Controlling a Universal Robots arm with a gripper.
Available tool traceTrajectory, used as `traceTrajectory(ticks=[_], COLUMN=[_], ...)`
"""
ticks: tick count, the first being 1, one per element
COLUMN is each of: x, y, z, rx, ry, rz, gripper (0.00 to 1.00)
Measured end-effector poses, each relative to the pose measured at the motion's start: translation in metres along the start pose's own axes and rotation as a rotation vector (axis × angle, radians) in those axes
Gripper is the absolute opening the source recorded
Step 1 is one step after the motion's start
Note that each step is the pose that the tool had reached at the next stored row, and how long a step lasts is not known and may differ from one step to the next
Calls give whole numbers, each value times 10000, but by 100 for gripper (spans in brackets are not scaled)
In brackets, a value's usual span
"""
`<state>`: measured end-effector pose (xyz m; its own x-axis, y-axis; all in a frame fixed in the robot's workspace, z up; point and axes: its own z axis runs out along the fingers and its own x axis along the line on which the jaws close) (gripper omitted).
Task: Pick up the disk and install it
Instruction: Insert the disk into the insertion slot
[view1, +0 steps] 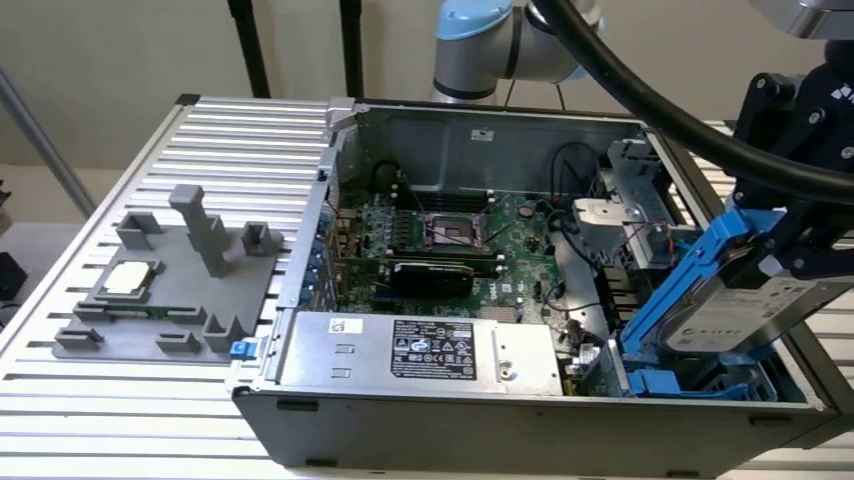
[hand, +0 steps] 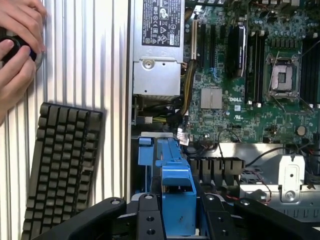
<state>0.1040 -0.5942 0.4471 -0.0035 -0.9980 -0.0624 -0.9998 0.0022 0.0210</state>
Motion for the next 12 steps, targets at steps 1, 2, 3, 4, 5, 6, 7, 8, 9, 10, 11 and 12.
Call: traceTrajectory(ticks=[1,2,3,4,5,6,7,8,9,10,11,12], x=[0,-1,-1,-1,-1,-1,-1,0,0,1,1,2], y=[-3,-7,-10,-12,-15,-16,-18,-20,-22,-24,-24,-26], z=[4,8,11,14,18,24,31,38,47,54,62,72], rx=[-6,-10,-13,-15,-16,-16,-17,-18,-19,-20,-21,-22], ry=[1,1,1,1,1,0,0,0,-1,1,1,1], rz=[0,0,1,1,1,2,1,1,1,1,1,2], gripper=[0,0,0,0,0,0,0,0,0,0,0,0])
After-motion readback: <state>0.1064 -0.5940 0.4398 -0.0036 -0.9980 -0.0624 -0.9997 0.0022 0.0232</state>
